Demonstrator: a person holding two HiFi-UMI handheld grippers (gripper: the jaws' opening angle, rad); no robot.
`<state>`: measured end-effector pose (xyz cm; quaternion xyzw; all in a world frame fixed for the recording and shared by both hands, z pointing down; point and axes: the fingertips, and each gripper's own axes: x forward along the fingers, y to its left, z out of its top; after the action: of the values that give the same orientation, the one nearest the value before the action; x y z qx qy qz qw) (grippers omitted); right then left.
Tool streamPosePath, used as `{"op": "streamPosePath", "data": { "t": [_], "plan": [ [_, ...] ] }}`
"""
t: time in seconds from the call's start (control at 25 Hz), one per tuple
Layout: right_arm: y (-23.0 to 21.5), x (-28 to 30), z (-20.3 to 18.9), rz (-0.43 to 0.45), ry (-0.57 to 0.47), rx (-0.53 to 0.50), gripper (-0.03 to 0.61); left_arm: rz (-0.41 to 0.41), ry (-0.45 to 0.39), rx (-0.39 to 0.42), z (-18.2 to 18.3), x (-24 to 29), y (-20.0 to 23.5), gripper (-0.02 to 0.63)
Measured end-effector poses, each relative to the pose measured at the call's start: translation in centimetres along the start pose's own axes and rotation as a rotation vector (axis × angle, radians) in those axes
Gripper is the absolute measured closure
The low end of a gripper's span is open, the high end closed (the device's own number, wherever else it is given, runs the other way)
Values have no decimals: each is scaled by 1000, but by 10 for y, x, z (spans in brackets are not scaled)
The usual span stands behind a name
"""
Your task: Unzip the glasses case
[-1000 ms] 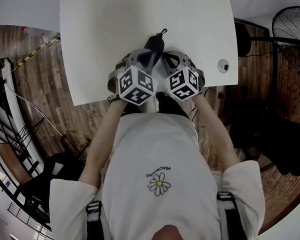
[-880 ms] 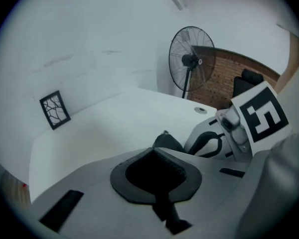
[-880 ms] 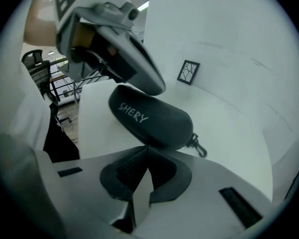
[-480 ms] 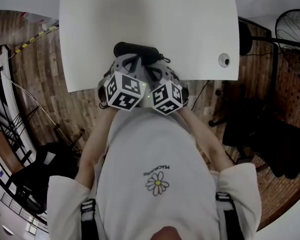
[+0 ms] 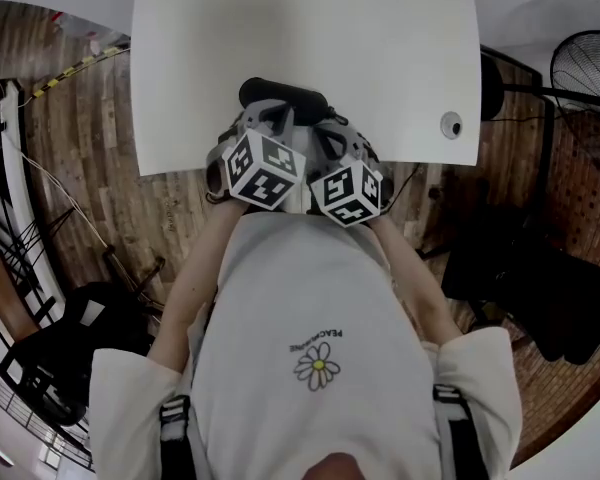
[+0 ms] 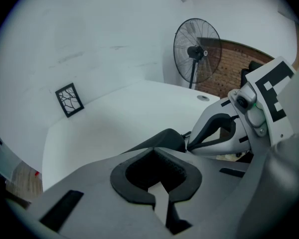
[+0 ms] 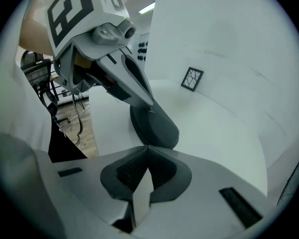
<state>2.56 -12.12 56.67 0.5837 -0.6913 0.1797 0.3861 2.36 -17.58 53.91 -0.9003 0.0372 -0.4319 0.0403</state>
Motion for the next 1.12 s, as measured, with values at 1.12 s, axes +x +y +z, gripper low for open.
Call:
{"op": "streamPosePath", "data": {
  "t": [1.12],
  "plan": [
    [-64,25,20,509,-118,-670,572,60,-4,-110,8,3,8,600]
  ]
}}
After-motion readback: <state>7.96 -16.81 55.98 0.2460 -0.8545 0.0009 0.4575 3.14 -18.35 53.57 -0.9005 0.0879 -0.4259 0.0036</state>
